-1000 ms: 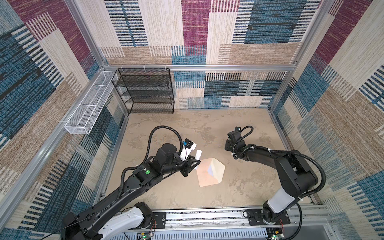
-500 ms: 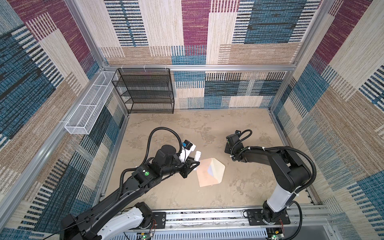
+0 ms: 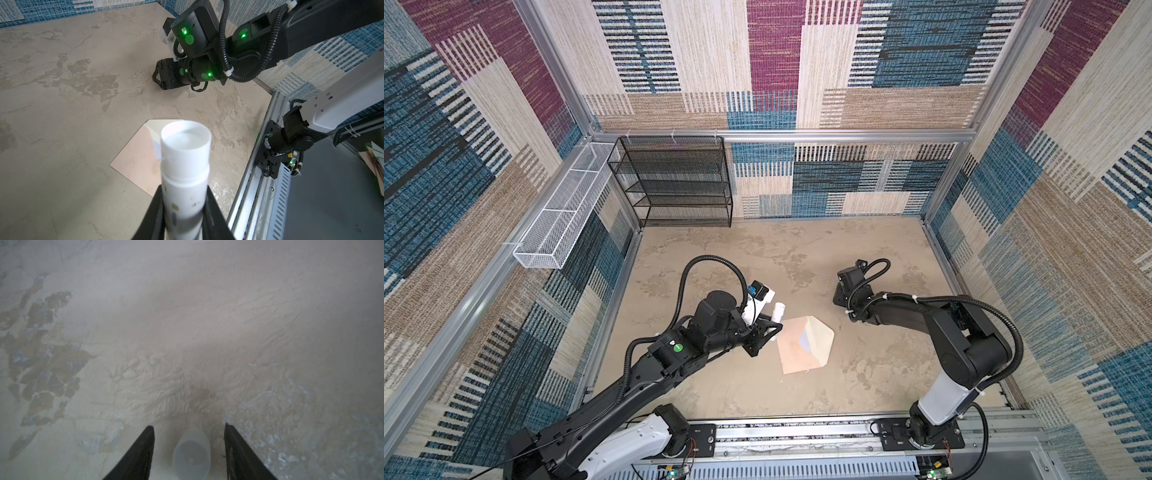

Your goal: Place the letter into the envelope and seal it

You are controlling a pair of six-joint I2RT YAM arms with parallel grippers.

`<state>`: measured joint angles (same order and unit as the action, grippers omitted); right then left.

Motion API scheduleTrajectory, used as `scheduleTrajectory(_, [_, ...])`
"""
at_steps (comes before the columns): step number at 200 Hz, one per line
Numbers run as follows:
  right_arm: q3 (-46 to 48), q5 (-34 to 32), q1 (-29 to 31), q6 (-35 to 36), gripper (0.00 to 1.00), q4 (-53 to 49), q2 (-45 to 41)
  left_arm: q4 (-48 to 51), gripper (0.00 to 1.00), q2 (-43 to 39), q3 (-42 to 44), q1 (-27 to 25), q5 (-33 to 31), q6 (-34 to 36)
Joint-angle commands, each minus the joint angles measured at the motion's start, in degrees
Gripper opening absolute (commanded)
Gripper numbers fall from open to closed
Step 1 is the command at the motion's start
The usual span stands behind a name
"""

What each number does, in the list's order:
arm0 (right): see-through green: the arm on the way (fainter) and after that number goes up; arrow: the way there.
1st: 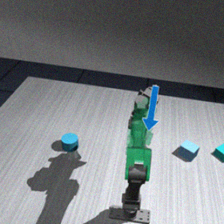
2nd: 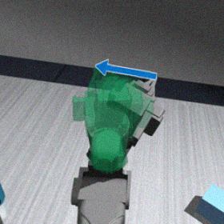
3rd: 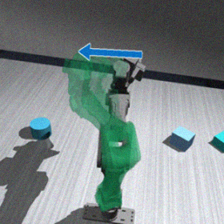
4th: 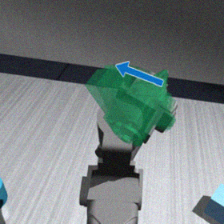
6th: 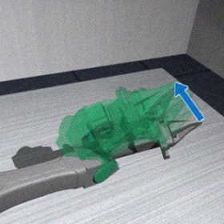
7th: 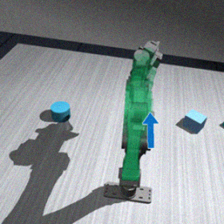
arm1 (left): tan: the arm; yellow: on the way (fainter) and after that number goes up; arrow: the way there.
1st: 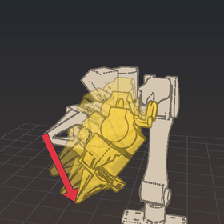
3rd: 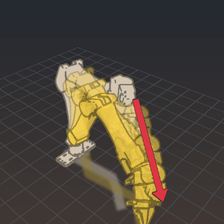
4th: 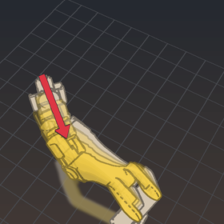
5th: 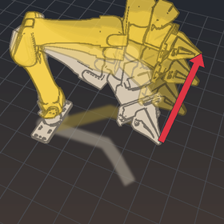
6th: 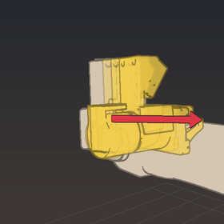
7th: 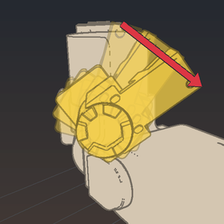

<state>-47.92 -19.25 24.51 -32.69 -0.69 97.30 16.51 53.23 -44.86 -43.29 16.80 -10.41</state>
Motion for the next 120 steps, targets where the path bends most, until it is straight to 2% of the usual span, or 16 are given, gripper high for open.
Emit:
scheduleTrajectory(1, [-1.4,2.0,0.1,0.8,0.61,-0.3,-3.9,-1.9,0.0,-0.6,0.4,0.0,-0.9,-2.6])
scheduleTrajectory(32, [2.0,5.6,0.8,2.2,0.65,4.7,-17.8,-4.8,0.0,-2.1,1.6,0.0,-4.6,-4.7])
scheduleTrajectory(59, [8.1,13.4,2.9,8.2,0.65,14.8,-30.1,-10.4,0.0,-3.0,3.1,0.0,-7.6,-6.7])
scheduleTrajectory(87, [14.8,15.6,11.9,19.1,0.63,23.9,-37.5,-15.4,0.0,-1.6,2.3,0.0,-10.1,-8.0])
scheduleTrajectory(120, [24.6,13.0,22.9,24.6,0.6,35.5,-41.7,-21.3,0.0,0.9,1.1,0.0,-12.6,-9.5])
